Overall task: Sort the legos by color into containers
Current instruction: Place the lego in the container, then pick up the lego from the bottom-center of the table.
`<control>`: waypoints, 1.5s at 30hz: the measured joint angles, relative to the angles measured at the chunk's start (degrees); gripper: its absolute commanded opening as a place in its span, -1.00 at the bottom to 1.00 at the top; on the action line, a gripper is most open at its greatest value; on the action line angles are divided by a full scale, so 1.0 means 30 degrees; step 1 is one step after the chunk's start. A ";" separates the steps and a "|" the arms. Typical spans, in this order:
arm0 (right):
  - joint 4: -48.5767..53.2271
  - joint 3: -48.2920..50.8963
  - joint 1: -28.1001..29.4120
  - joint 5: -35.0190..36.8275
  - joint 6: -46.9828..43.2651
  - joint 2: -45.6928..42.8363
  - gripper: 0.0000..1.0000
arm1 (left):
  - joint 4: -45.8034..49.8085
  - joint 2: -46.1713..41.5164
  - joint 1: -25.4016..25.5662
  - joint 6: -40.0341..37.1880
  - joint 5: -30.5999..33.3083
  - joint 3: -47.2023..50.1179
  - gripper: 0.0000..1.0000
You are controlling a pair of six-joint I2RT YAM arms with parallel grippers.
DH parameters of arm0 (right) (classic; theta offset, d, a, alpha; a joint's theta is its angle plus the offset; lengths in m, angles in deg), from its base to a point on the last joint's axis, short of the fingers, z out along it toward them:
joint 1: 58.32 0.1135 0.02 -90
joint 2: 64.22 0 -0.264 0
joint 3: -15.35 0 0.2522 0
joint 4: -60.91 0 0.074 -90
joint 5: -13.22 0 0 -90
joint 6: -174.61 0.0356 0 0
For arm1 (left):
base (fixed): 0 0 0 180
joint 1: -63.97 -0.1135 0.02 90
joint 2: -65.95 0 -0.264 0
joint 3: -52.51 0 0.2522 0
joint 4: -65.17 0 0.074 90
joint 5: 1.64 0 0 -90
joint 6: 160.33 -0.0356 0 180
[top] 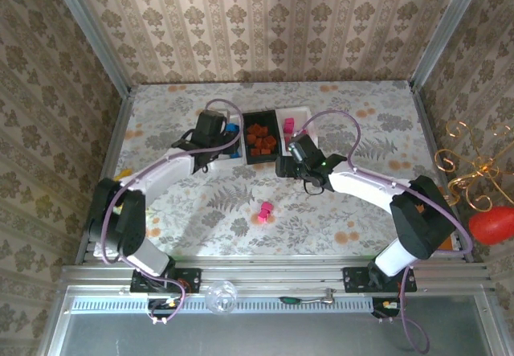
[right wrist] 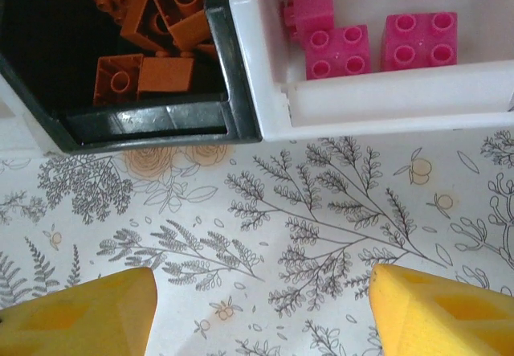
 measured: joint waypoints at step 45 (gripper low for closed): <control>0.2208 -0.0270 0.6710 0.0444 0.0044 0.3155 0.38 | -0.0226 -1.3755 0.2062 0.2091 -0.0444 1.0448 1.00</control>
